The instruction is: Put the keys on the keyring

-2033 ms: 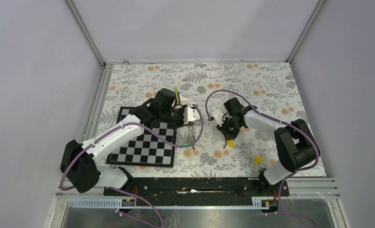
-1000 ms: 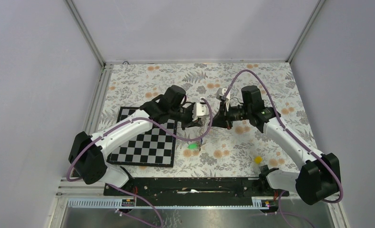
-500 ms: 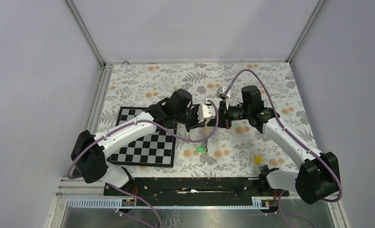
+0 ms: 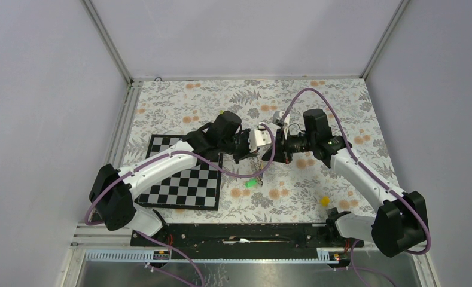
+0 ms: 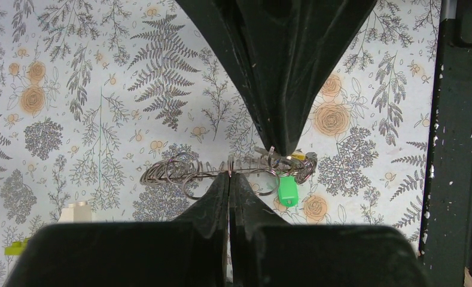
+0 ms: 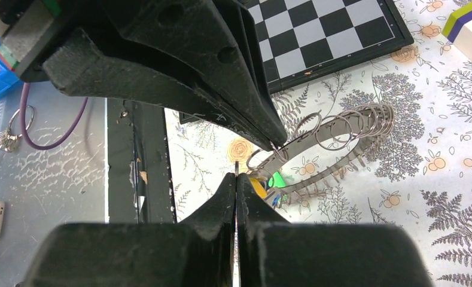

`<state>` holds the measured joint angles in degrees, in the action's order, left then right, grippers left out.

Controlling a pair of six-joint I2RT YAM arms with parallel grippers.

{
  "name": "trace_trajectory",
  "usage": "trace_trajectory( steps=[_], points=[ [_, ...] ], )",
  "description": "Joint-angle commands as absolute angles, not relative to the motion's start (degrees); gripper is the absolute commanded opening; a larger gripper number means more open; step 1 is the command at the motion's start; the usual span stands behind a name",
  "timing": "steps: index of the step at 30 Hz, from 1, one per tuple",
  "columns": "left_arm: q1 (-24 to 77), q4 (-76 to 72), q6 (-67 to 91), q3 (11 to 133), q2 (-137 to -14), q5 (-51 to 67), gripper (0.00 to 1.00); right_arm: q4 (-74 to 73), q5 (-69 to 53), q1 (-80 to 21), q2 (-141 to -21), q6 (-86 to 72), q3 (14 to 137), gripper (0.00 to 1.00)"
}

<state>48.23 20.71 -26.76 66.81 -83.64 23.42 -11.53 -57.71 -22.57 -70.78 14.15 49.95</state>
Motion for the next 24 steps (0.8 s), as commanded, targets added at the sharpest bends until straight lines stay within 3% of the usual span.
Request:
trace_trajectory(
  steps=[1,24],
  points=[
    [48.38,16.26,-26.61,68.76,-81.59,23.42,0.00,-11.41,-56.33,-22.79,-71.47,14.49,51.04,0.00],
    [49.44,17.29,-27.22,68.51,-81.74,24.35,0.00,-9.08,-55.42,-22.76,-73.44,11.98,52.10,0.00]
  ],
)
